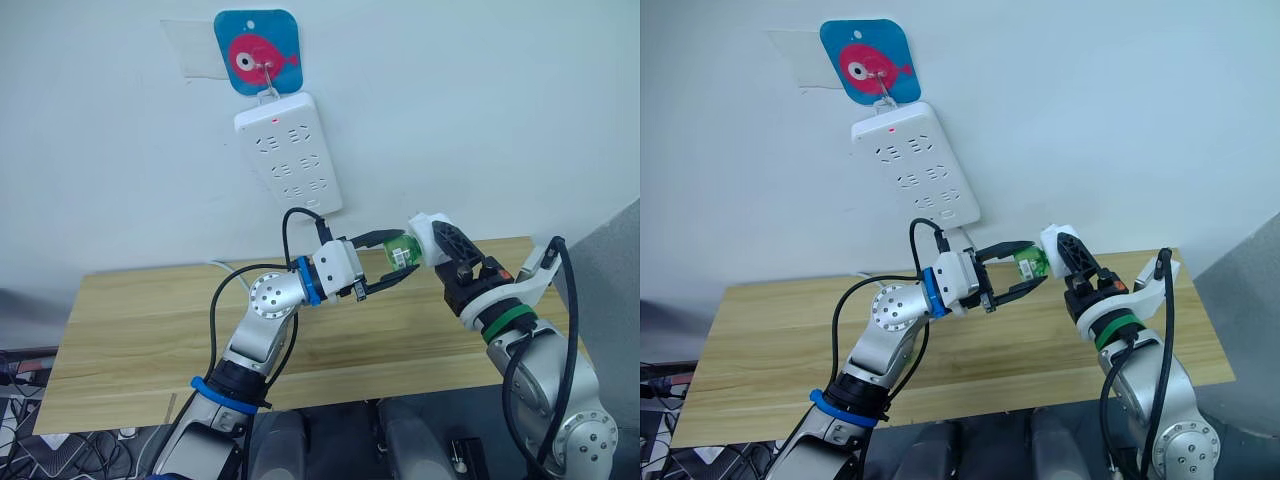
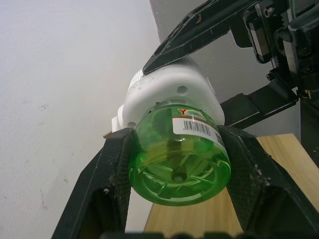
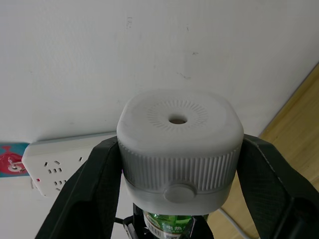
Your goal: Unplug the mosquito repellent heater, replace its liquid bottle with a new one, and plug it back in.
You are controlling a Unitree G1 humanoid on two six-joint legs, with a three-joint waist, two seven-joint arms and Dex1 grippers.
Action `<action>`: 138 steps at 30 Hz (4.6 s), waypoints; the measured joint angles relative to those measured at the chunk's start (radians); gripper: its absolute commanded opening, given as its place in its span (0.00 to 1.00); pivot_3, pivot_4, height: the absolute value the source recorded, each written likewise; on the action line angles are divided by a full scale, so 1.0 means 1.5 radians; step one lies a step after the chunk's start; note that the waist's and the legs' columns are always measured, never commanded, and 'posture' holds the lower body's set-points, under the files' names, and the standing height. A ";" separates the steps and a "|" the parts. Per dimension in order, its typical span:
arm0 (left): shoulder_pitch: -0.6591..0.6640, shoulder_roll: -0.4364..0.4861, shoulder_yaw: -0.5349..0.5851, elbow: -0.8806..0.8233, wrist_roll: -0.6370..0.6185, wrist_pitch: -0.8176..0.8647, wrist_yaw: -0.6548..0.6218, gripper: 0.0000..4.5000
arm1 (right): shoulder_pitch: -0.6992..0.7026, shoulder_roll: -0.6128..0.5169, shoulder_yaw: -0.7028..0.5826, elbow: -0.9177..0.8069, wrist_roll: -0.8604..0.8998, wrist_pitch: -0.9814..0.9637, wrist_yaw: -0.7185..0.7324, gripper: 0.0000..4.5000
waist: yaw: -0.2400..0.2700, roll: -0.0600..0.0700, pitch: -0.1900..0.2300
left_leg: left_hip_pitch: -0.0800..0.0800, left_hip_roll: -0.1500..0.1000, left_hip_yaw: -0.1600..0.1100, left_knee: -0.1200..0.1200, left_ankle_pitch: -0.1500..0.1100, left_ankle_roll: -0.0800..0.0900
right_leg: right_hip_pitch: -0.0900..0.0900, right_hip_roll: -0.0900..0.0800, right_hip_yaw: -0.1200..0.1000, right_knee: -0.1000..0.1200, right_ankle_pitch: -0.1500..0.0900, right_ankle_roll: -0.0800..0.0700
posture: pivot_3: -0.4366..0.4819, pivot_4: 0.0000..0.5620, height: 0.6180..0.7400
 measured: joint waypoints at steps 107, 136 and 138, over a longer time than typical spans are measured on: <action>-0.182 0.048 0.187 0.120 -0.660 1.225 0.024 0.79 | -0.228 -0.634 -0.021 0.398 0.149 0.668 0.764 0.66 | 0.033 -0.009 0.012 | -0.003 -0.009 -0.017 0.008 0.002 -0.001 | 0.009 -0.007 -0.018 -0.001 -0.001 0.003 | 0.62 0.50 1.00; 0.013 0.066 0.050 -0.060 -0.107 -0.091 -0.299 0.99 | -0.158 -0.643 -0.061 0.473 0.155 0.686 0.867 0.66 | 0.075 -0.008 0.012 | -0.004 -0.011 -0.016 0.009 0.001 0.000 | 0.010 -0.011 -0.017 -0.004 0.000 0.004 | 0.65 0.46 1.00; -0.001 0.057 0.046 -0.037 -0.091 -0.136 -0.293 0.99 | -0.159 -0.640 -0.061 0.471 0.155 0.686 0.870 0.66 | 0.075 -0.008 0.012 | -0.004 -0.011 -0.015 0.009 0.001 0.001 | 0.010 -0.012 -0.017 -0.004 0.000 0.005 | 0.64 0.47 1.00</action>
